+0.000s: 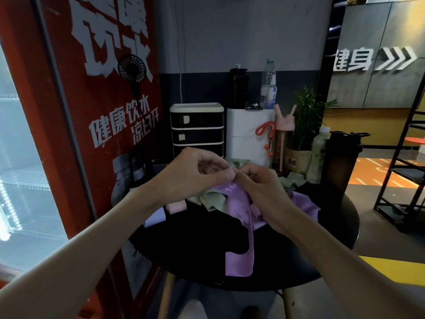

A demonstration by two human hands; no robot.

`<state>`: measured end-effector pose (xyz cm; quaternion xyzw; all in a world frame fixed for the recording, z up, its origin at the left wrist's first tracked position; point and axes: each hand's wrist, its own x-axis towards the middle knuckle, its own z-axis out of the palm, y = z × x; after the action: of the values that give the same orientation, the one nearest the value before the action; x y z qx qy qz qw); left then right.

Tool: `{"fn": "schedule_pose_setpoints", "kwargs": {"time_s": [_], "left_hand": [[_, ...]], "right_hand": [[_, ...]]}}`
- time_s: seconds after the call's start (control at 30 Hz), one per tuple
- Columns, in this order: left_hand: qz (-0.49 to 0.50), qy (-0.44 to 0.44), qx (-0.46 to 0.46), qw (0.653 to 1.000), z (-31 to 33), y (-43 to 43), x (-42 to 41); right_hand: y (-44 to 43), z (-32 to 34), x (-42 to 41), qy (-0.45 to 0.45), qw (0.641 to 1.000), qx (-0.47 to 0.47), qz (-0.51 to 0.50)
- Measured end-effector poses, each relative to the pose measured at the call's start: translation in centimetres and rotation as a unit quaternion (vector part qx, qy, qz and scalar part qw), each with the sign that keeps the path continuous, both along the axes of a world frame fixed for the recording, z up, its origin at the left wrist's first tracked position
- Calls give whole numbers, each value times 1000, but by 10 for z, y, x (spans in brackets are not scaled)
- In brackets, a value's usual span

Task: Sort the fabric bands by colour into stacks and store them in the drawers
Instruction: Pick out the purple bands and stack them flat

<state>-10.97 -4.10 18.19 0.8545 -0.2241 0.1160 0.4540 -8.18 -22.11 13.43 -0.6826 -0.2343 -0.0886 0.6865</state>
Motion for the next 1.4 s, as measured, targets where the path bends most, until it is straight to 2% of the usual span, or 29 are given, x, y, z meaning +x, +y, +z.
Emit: {"fn": "schedule_pose_setpoints", "kwargs": {"time_s": [0.13,0.27,0.5,0.63,0.77,0.9,1.0,1.1,1.2,1.4], "left_hand": [[-45,7,22,999,0,1,-2],[0,-26,30,999,-2,-1,4],[113,-36,-116,986,-6,10,18],[163,-20,-182,970,-16,25,29],[193,-3,-220,956,-33,38,33],[205,17,-199,958,-69,50,34],[218,19,-137,966,-102,48,30],[220,21,-86,971,-130,45,26],[221,16,-20,975,-154,44,25],[188,46,44,980,-175,37,17]], "right_hand": [[-2,0,1,-6,1000,-15,-9],[-7,-3,4,1,1000,-19,-2],[-32,-32,4,100,988,-30,115],[-50,-52,-2,125,984,-41,120],[-78,-69,-7,139,980,-106,90],[-107,-77,-16,145,974,-166,56],[-125,-89,-13,128,970,-206,-26],[-139,-102,-10,124,961,-236,-67],[-147,-113,-4,85,954,-266,-106],[-154,-130,0,12,908,-382,-172]]}}
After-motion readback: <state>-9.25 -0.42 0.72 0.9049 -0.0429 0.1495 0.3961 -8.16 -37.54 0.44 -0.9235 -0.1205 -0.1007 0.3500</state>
